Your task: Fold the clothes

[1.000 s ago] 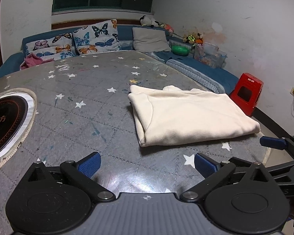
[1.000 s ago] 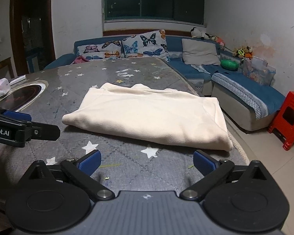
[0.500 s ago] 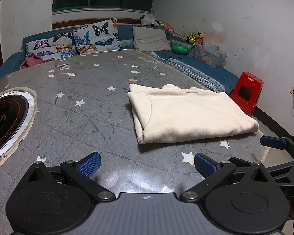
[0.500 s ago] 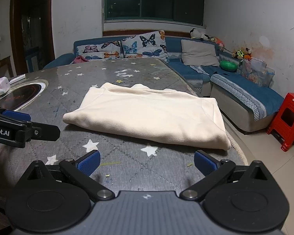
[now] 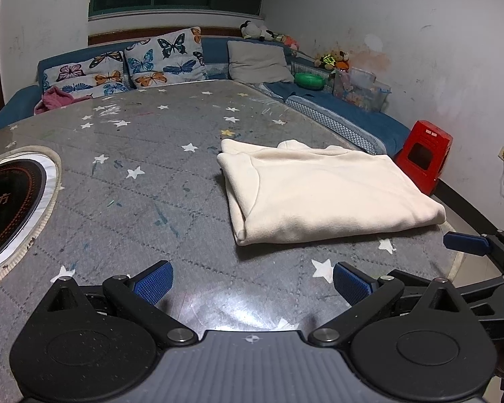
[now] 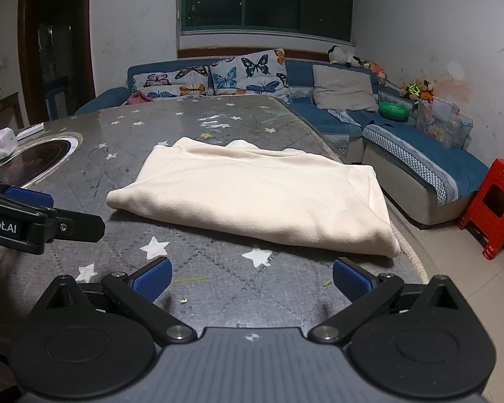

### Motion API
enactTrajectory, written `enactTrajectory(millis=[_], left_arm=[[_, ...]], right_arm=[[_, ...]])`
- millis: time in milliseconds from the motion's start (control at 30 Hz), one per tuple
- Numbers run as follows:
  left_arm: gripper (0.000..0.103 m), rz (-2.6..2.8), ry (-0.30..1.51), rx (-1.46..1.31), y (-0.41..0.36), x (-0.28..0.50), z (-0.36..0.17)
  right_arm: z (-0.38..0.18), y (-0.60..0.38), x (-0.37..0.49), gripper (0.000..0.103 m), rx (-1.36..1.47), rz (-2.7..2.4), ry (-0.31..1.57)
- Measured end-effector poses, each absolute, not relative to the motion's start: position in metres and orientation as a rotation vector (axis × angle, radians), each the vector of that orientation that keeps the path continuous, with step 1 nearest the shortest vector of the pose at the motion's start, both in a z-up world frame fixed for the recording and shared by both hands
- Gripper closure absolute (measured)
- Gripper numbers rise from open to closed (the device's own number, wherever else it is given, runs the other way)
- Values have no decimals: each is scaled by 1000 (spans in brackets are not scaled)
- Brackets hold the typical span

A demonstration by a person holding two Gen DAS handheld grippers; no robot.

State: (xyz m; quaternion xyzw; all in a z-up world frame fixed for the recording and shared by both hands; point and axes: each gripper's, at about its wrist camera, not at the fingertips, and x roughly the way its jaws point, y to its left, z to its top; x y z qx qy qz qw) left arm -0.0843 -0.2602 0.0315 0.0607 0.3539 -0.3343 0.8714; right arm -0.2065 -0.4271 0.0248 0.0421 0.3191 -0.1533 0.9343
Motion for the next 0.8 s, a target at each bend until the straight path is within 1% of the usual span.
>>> enactTrajectory(millis=[800], left_arm=[[0,-688,738,157,-267,-74,33]], right_arm=[[23,-432,-193,0,100,-295,663]])
